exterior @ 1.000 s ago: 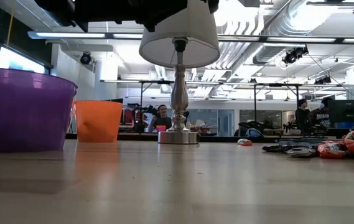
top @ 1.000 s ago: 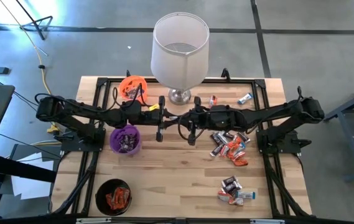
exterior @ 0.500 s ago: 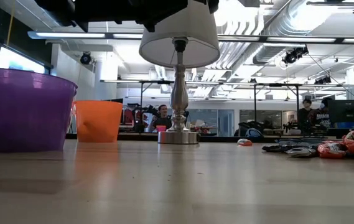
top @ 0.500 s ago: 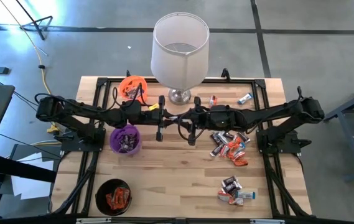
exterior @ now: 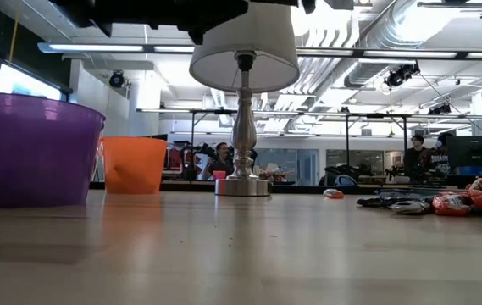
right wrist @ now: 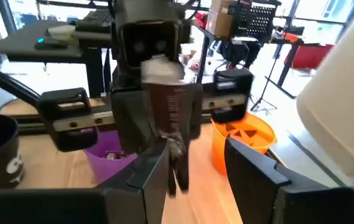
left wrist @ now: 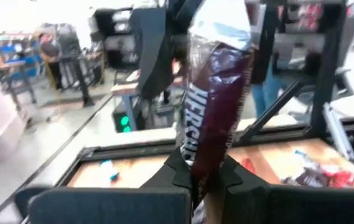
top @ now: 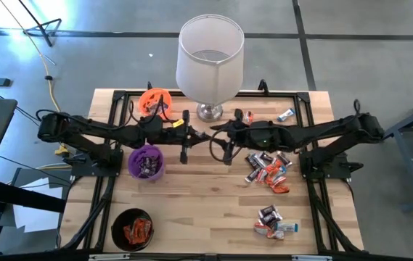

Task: Sort candy
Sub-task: Put the brown chocolate into the purple bucket

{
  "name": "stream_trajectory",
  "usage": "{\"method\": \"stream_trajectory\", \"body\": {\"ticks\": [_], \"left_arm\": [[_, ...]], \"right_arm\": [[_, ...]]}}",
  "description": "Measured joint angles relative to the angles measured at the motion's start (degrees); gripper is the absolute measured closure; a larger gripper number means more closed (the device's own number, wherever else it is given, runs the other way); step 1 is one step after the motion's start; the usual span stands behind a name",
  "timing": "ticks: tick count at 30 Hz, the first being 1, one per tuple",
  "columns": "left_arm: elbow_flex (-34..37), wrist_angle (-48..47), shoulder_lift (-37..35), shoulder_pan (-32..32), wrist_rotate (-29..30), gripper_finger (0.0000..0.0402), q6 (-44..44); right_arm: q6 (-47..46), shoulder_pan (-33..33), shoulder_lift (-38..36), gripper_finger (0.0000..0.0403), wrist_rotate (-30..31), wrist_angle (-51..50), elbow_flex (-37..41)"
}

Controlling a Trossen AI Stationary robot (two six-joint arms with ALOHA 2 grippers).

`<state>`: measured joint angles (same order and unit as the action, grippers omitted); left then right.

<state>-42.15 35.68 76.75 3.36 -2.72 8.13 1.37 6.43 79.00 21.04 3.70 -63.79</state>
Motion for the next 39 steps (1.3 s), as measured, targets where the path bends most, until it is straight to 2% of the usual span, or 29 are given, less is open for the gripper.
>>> {"method": "stream_trajectory", "body": {"ticks": [5,9,17,22,24,27,32,37,39], "left_arm": [[0.0,-9.1,-5.1,0.0,4.7,0.0401,0.0],[0.0,-25.0,-10.6,-0.1,8.3,0.0401,-3.3],[0.0,-64.6,-23.3,-1.4,10.7,0.0401,-30.5],[0.0,-83.3,-29.6,-4.1,5.8,0.0401,-47.4],[0.0,-89.3,-30.7,-5.6,5.5,0.0401,-52.8],[0.1,-94.5,-30.5,-7.7,6.8,0.0401,-59.3],[0.1,-94.5,-28.4,-8.8,6.9,0.0396,-61.5],[0.1,-95.8,-25.9,-8.8,-1.2,0.0371,-59.5],[0.1,-96.1,-24.9,-8.8,-2.4,0.036,-59.1]], "right_arm": [[-5.7,2.1,-5.1,0.0252,-0.1,-7.6,0.0],[-13.8,4.7,-7.4,0.0251,-0.2,-19.1,0.0],[-30.0,8.7,-7.4,0.0251,0.2,-35.9,0.0],[-37.6,9.8,-7.4,0.0251,3.3,-40.8,0.0],[-39.1,10.2,-7.4,0.0251,5.4,-42.0,0.0],[-40.2,10.3,-7.4,0.0251,7.4,-43.6,0.0],[-39.3,10.1,-7.4,0.0251,7.9,-43.8,0.0],[-38.7,9.8,-7.4,0.0251,7.8,-44.5,0.0],[-38.6,9.9,-7.4,0.0251,7.7,-45.3,0.0]]}}
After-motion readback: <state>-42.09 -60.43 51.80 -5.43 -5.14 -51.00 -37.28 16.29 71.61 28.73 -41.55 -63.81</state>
